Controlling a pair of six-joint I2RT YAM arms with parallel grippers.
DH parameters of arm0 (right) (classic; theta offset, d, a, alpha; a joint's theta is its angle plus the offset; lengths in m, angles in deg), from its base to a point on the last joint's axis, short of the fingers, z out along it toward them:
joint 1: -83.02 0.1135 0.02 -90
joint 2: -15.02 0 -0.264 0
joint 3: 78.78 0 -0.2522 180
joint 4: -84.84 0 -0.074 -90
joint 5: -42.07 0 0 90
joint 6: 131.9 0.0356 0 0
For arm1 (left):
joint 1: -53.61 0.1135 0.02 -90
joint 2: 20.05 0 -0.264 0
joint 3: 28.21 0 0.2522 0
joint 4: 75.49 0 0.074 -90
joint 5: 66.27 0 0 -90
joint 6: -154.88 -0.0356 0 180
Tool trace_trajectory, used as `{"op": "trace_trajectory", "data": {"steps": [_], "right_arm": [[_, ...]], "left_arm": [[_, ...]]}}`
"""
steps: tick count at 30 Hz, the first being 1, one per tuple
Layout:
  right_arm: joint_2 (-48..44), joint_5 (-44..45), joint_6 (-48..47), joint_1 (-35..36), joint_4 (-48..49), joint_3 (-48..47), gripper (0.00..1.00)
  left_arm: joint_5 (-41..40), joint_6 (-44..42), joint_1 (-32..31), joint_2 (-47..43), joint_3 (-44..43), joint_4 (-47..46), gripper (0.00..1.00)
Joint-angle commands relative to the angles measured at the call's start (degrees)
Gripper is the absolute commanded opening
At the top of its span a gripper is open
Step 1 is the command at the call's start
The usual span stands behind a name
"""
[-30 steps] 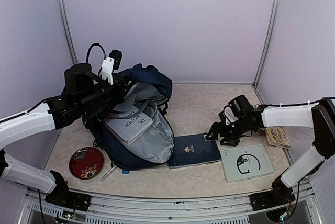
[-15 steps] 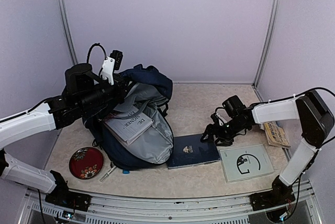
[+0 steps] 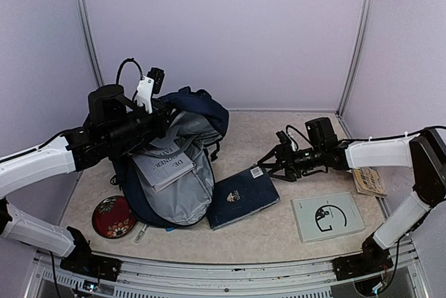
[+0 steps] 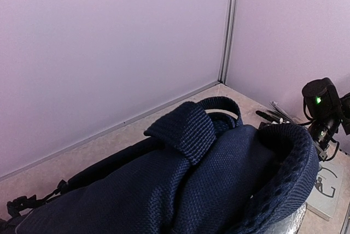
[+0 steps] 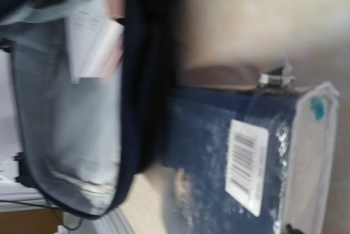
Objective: Pack the student bag
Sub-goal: Adjust the book at the center of the board, then place the largest pocket of the bag in the student bag.
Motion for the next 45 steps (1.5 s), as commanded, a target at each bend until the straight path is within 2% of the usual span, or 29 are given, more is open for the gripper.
{"op": "trace_trajectory", "data": {"steps": [1,8,9,10,14,18,22,23,26,31,36,38,41,45], "right_arm": [[-1.55,-5.29,2.74,2.22,8.13,-0.31,0.82],[-1.25,-3.40,3.07,2.59,7.89,1.81,0.82],[-1.32,-3.22,3.01,2.60,8.07,1.91,0.82],[-1.38,-2.95,2.92,2.60,8.27,2.02,0.82],[-1.05,-2.70,3.03,2.68,9.41,2.59,0.82],[-0.40,-2.53,3.24,2.69,10.27,4.05,0.82],[-0.28,-2.45,2.90,2.69,10.88,4.67,0.81],[-0.29,-2.25,2.76,2.69,10.84,4.76,0.81],[-0.15,-1.97,2.26,2.69,10.48,4.74,0.82],[0.02,-1.54,1.70,2.71,10.70,5.63,0.82],[-0.01,-1.39,1.40,2.73,11.36,6.84,0.81],[-0.39,-1.11,1.24,2.73,11.53,7.60,0.81],[-1.18,-0.82,0.84,2.77,12.11,9.01,0.81],[-1.43,-0.35,0.35,2.74,12.67,10.48,0.81]], "left_arm": [[1.27,2.32,0.09,0.27,-1.75,-2.16,0.00],[1.98,-0.12,-1.43,1.31,-2.22,-1.35,0.00],[1.46,-1.41,-2.31,1.50,-2.32,-1.10,0.03],[-0.03,-2.77,-3.30,1.66,-2.33,-0.89,0.12],[-4.03,-6.23,-6.69,2.30,-3.64,1.11,0.38],[-2.37,-8.75,-9.96,2.68,-6.39,6.09,0.69],[-2.73,-16.07,-18.36,2.10,-8.12,11.45,0.95],[-3.25,-17.93,-21.17,1.91,-8.19,12.54,0.98],[-4.66,-21.25,-29.54,1.34,-8.11,14.35,0.99],[-5.99,-18.35,-36.78,2.61,-8.06,16.56,0.99],[-18.24,-11.50,-42.10,8.35,-10.88,23.99,0.99],[-22.90,-7.06,-40.36,9.13,-11.99,26.36,0.99],[-28.40,-1.78,-33.89,9.31,-14.62,29.53,0.98],[-27.93,-2.52,-25.52,8.56,-18.08,26.15,0.96]]}}
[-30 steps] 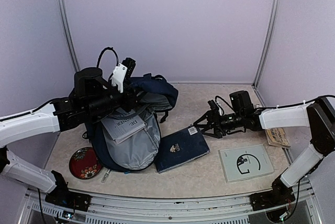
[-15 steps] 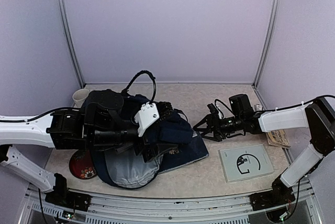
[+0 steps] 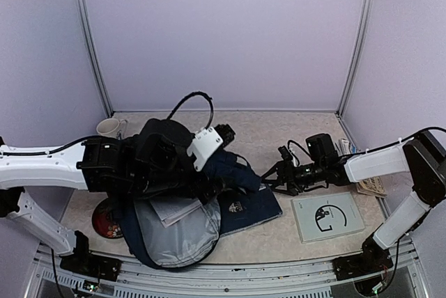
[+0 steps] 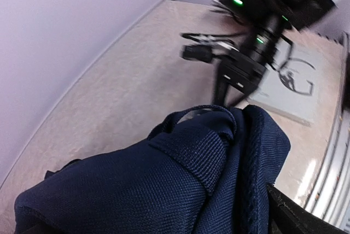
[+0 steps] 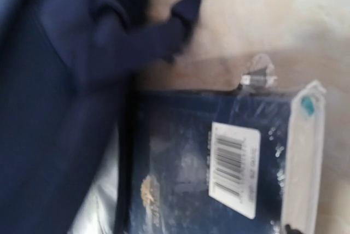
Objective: Pack the student bag
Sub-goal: Place the largest pocket of the bag in the student bag.
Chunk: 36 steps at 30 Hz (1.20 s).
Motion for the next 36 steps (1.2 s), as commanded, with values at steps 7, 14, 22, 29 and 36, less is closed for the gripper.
{"op": "trace_trajectory", "data": {"steps": [7,14,22,29,36], "right_arm": [[-2.78,-2.01,-0.12,1.48,4.11,2.53,0.81],[-4.39,-0.44,-1.70,1.49,1.43,2.76,0.82],[-2.41,-0.96,-0.98,1.48,2.91,2.52,0.81],[-1.78,-0.80,-1.07,1.57,1.99,1.22,0.81],[-2.09,-0.25,-1.27,1.83,0.90,0.59,0.81]], "left_arm": [[-2.69,-0.47,15.98,3.92,-15.37,-0.91,0.99],[11.85,2.69,12.41,3.33,-14.03,25.06,0.99],[0.48,20.65,16.09,-2.43,-10.82,41.58,0.99],[15.06,16.35,18.13,-11.36,-9.50,35.94,0.99],[17.99,16.76,26.52,-17.08,-9.82,36.16,0.99]]}}
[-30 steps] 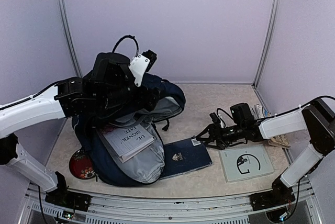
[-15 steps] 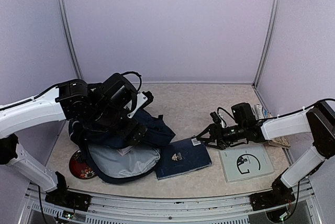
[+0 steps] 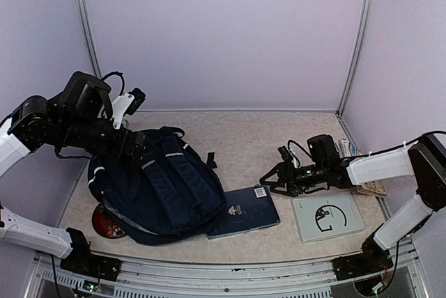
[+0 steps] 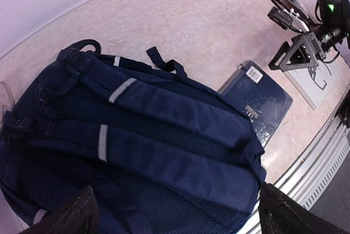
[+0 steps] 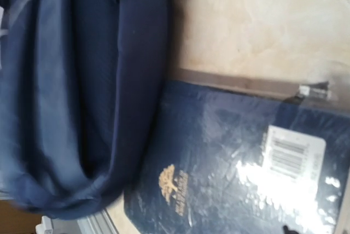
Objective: Pack the student bag
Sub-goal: Place the largest pocket of the bag in the student bag, then move the book.
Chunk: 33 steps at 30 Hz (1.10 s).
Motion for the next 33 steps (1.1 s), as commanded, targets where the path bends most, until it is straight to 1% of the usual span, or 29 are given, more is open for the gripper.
{"op": "trace_trajectory", "data": {"steps": [1,3,4,5,7,8,10,13,15,17,20,22,24,28,33], "right_arm": [[0.56,-0.21,-0.75,0.81,-0.23,-1.68,0.81],[0.79,-0.10,-1.15,0.81,-0.76,-1.96,0.81],[0.71,0.32,-1.56,0.81,-1.43,-2.14,0.81],[0.48,1.07,-2.15,0.81,-2.51,-2.54,0.81],[-0.22,3.49,-3.74,0.81,-6.20,-3.49,0.82],[-0.59,5.00,-4.79,0.81,-8.28,-4.04,0.82],[-1.29,8.33,-6.63,0.81,-11.92,-4.86,0.82],[-1.81,10.34,-8.61,0.88,-15.23,-4.95,0.82],[-1.92,10.68,-9.28,0.96,-16.19,-4.44,0.82],[-2.08,11.29,-9.82,1.26,-16.73,-4.11,0.82],[-1.68,11.17,-10.84,1.89,-16.95,-4.12,0.82],[-0.64,10.28,-11.44,2.17,-17.33,-4.63,0.82],[0.87,9.28,-12.33,2.49,-17.42,-5.13,0.82],[3.09,7.93,-12.77,2.83,-17.33,-5.72,0.82],[5.46,6.79,-12.88,2.91,-16.44,-6.43,0.82]], "left_arm": [[4.23,-0.41,3.87,-2.32,-0.15,-2.52,0.99],[9.01,-1.34,2.12,-3.80,1.69,-7.57,0.99],[9.48,-1.92,-0.49,-4.30,3.18,-10.62,0.99],[7.44,-2.72,-5.13,-4.43,4.62,-15.04,0.99],[-0.15,-5.65,-15.06,-2.71,7.09,-18.92,0.99],[-3.65,-6.98,-20.21,-0.43,7.48,-19.49,0.99],[-11.03,-8.96,-25.31,6.66,6.78,-19.04,0.99],[-21.66,-11.99,-30.02,16.64,4.84,-16.12,0.99],[-24.24,-13.35,-31.08,21.00,4.86,-15.05,0.99],[-23.69,-14.60,-30.92,23.75,6.75,-15.92,0.99],[-18.19,-18.08,-31.48,26.90,9.61,-18.96,0.99],[-14.75,-20.54,-32.04,29.09,9.70,-19.08,0.99],[-13.29,-22.72,-32.29,31.59,9.66,-18.77,0.99],[-16.68,-26.38,-32.11,37.59,10.36,-18.49,0.99],[-18.50,-30.71,-28.28,41.35,12.75,-24.82,0.99]]}}
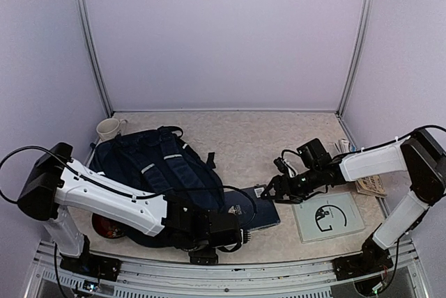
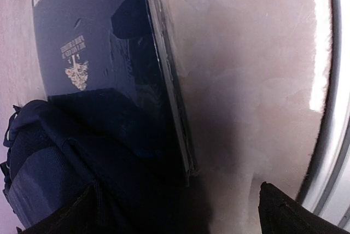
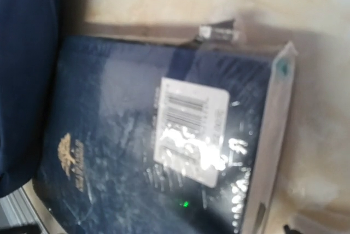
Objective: Pack the student bag
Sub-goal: Move the book.
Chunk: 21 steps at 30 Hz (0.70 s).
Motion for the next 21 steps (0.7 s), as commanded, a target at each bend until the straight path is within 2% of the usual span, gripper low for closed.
{"op": "trace_trajectory", "data": {"steps": [1,6,9,15,18,21], "right_arm": [[2.46,-1.84,-1.23,0.69,-0.06,-2.20,0.82],[4.75,-2.00,-1.57,0.67,-0.45,-3.40,0.82],[5.68,-1.61,-1.26,0.69,-0.58,-3.70,0.82],[6.67,-3.74,0.70,1.20,0.97,-3.84,0.82],[5.02,-11.95,6.32,1.39,8.78,-1.52,0.81],[-1.05,-16.52,14.97,1.55,20.36,2.78,0.80]], "left_arm": [[-2.97,-5.33,4.47,2.60,1.95,-5.89,0.99],[-4.04,-7.01,9.11,4.67,2.34,-7.79,0.91],[-0.15,-8.46,9.16,6.30,3.54,-8.42,0.86],[5.53,-9.62,11.07,6.93,6.92,-13.56,0.84],[7.27,-9.93,12.23,6.89,7.46,-15.92,0.82],[9.08,-11.11,12.70,6.41,8.82,-18.91,0.80]]}}
